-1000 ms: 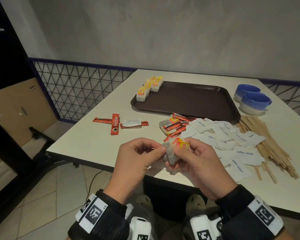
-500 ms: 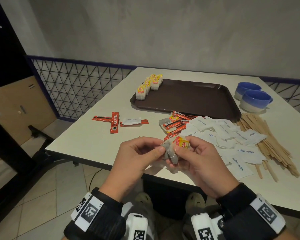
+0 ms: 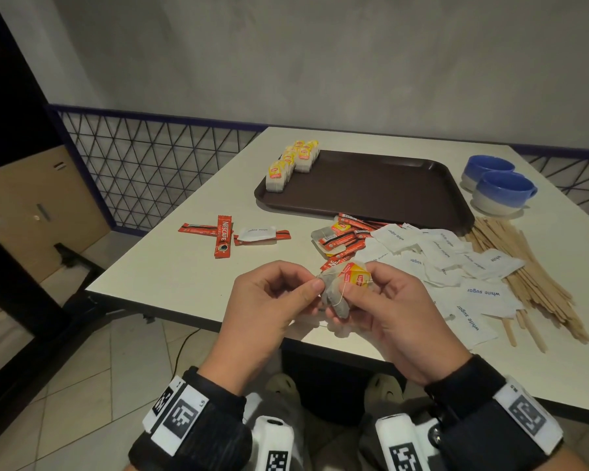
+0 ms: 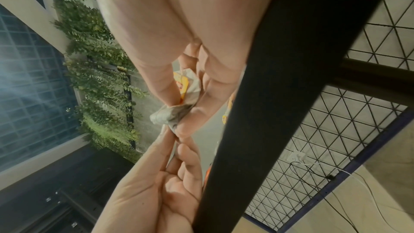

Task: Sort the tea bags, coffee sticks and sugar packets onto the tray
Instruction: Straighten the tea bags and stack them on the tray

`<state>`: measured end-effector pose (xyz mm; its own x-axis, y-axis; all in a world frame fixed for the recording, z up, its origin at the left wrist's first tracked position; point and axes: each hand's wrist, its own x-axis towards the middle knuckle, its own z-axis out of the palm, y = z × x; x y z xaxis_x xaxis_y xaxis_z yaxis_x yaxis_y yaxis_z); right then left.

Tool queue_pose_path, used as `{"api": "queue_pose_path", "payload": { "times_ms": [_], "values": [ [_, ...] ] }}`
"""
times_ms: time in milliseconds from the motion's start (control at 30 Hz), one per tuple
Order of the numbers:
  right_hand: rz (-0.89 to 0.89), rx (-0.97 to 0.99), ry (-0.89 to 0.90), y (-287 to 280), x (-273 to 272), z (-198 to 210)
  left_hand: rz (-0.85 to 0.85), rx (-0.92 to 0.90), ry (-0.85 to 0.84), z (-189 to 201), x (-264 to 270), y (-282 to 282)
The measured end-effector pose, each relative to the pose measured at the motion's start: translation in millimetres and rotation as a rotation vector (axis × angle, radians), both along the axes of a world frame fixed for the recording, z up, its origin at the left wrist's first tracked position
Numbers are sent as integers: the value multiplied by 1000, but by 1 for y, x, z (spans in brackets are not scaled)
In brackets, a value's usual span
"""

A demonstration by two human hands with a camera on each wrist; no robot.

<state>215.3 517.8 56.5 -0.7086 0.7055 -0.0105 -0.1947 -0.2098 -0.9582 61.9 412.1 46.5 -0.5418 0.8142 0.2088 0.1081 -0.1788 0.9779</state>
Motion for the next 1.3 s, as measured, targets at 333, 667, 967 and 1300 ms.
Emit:
{"api": "queue_pose_path", "payload": {
  "times_ms": [333,667,967,1300],
  "values": [
    [-40,-3,16,0,0,1,-32,-22,47,0,3,-1],
    [-72,99,-37,0,0,-1,26,-12,-51,4,5,0],
    [-73,143,-28,-3,-1,-3,-38,-71,-48,7,2,2],
    [-72,102,31,-2,2,-4,22,-49,-165,3,1,3]
  ]
}}
